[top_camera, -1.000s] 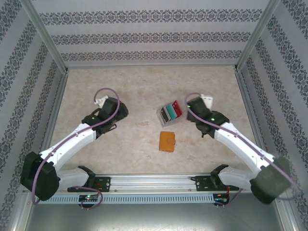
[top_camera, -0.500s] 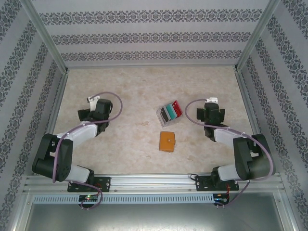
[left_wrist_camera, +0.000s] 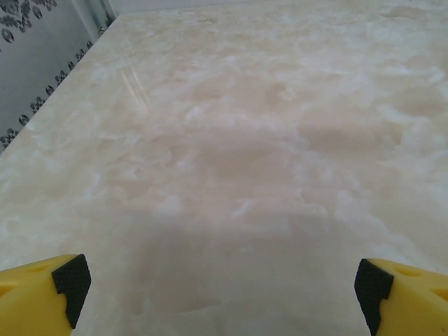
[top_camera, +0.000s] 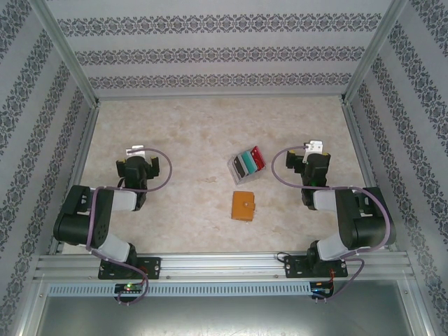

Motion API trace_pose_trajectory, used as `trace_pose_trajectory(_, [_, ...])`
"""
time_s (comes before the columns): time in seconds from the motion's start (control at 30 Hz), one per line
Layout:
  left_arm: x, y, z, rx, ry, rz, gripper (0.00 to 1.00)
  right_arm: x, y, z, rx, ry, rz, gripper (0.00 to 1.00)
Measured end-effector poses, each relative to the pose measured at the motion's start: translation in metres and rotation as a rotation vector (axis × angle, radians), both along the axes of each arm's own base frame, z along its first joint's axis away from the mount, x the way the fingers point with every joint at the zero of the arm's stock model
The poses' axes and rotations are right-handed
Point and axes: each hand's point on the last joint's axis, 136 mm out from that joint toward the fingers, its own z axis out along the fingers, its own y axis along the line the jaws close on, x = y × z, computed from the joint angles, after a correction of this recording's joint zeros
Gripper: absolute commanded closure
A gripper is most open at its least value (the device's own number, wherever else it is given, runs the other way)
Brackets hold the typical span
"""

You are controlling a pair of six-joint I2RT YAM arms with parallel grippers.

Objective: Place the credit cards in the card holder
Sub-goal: Reset both arms

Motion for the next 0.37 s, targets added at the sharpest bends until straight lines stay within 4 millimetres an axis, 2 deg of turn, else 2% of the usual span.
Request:
trace_pose_trajectory(0.1, [0.0002, 0.0027, -0.0026, -0.021, -0.007, -0.01, 0.01, 0.0005, -0.0041, 0.0037, -0.004, -0.017, -0.024, 0.02])
trace_pose_trajectory(0.37, [0.0045, -0.006, 0.0016, -0.047, -0.03, -0.055, 0.01, 0.0006, -0.0076, 0.0061, -0.004, -0.028, -0.047, 0.02])
